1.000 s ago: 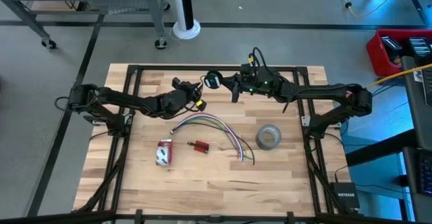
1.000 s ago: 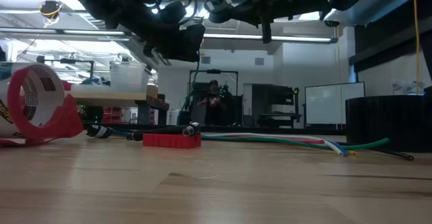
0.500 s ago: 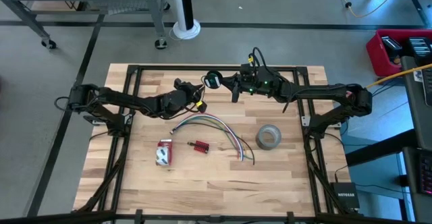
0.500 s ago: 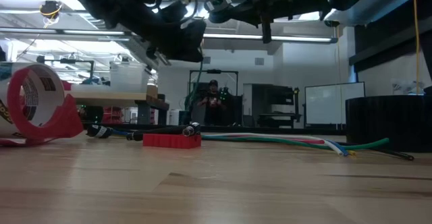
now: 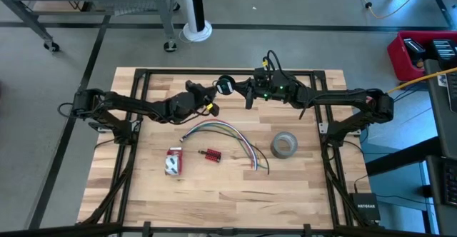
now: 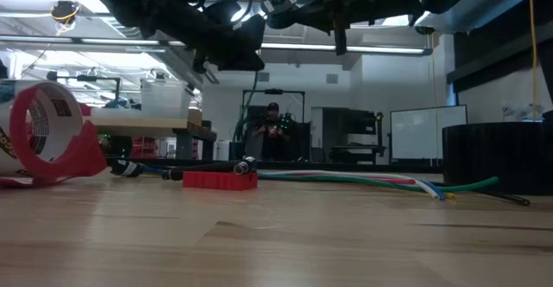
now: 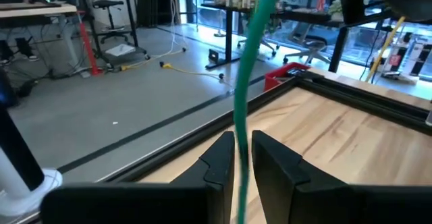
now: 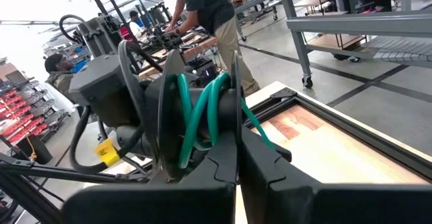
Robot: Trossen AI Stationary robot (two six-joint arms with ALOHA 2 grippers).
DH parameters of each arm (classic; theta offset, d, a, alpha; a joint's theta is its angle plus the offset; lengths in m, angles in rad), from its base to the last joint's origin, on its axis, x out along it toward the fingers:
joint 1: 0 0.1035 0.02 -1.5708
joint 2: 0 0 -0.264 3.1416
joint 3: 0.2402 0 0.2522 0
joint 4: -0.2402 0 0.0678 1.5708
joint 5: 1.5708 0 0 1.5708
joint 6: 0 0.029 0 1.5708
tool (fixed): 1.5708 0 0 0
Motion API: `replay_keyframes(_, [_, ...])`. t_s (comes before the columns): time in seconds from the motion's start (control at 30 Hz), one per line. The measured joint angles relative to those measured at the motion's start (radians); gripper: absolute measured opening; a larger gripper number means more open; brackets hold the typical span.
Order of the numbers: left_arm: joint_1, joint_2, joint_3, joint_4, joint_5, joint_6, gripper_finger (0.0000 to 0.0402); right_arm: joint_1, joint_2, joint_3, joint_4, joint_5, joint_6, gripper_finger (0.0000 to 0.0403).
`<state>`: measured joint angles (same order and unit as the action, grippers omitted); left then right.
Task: Coil cords
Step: Coil the green wire onto the black spool
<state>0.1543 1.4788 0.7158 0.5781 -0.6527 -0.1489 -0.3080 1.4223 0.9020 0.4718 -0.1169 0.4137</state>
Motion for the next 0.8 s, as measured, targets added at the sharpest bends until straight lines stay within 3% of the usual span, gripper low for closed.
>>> replay_keyframes(0.8, [0.001, 0.002, 0.000, -0.045, -0.016, -0.039, 0.0031, 0.000, 0.000, 0.000, 0.035, 0.000, 0.000, 0.0004])
